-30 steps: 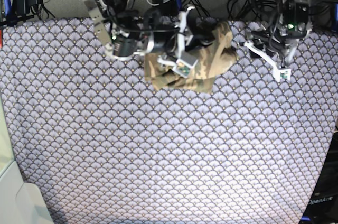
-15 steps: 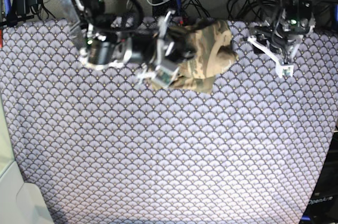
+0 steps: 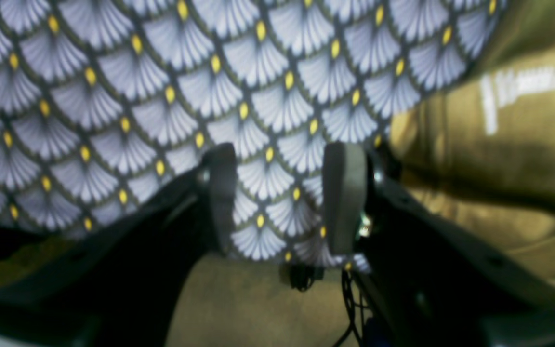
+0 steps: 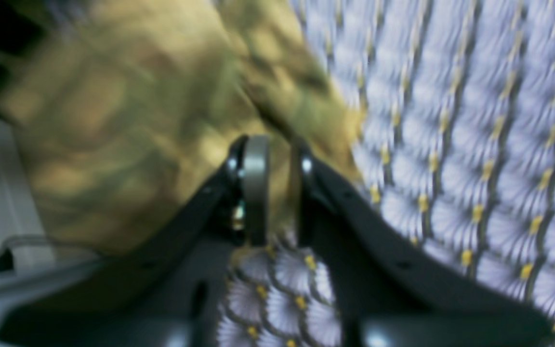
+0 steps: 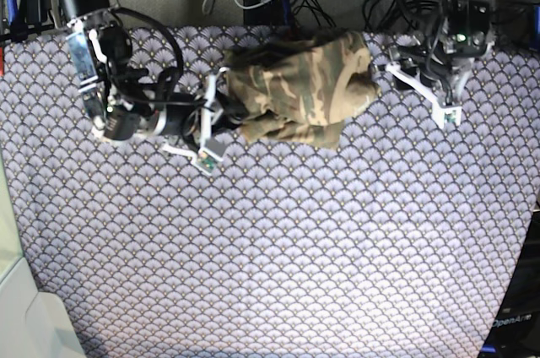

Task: Fold the T-shirt properly
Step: 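Push the shirt bundle with the right gripper toward the left gripper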

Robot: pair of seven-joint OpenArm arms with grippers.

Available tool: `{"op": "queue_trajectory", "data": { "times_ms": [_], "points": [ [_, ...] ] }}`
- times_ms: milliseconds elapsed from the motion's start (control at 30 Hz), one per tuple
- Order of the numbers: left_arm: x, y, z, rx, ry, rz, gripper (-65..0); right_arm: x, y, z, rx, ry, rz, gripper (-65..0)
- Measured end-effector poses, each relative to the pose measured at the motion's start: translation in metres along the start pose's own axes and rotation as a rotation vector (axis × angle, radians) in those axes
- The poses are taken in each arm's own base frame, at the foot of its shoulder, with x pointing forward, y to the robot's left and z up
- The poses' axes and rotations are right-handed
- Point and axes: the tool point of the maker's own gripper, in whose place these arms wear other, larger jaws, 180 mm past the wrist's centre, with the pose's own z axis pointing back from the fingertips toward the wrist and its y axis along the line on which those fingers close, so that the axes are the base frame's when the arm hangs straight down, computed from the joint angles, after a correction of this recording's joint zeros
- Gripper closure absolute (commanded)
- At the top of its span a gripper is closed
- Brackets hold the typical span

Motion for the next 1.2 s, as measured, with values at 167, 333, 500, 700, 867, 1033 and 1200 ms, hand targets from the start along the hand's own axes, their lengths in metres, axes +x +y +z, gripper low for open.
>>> {"op": "queue_trajectory", "data": {
  "times_ms": [167,333,500,700,867,1033,1200],
  "points": [
    [-0.001,0.001,0.000,0.001,0.003,0.001,-28.8,0.013,-0.002,0.003,0.001,-0.036,0.012,-24.4],
    [0.000,0.000,0.000,0.000,0.000,0.000,-28.8,0.017,0.009,-0.004,0.034,-0.015,0.063,-24.6],
    [0.000,0.001,0.000,0.002,-0.001,0.001,-28.8,0.001,0.012,-0.012,0.017,0.058,0.114,-24.7],
    [0.001,0.001,0.000,0.003,-0.001,-0.001,-28.8,-0.009,0.009,-0.020,-0.040,0.116,0.206,-24.5],
    [0.001,0.002,0.000,0.004,-0.002,0.000,-28.8,-0.021,0.004,-0.031,-0.026,0.127,0.159,-24.4],
    [0.001,0.001,0.000,0.003,-0.002,0.001,-28.8,-0.022,0.002,-0.034,-0.017,0.106,0.141,-24.4],
    [0.001,0.002,0.000,0.004,-0.002,0.000,-28.8,-0.022,0.002,-0.034,-0.017,0.102,0.139,-21.5]
  ]
}}
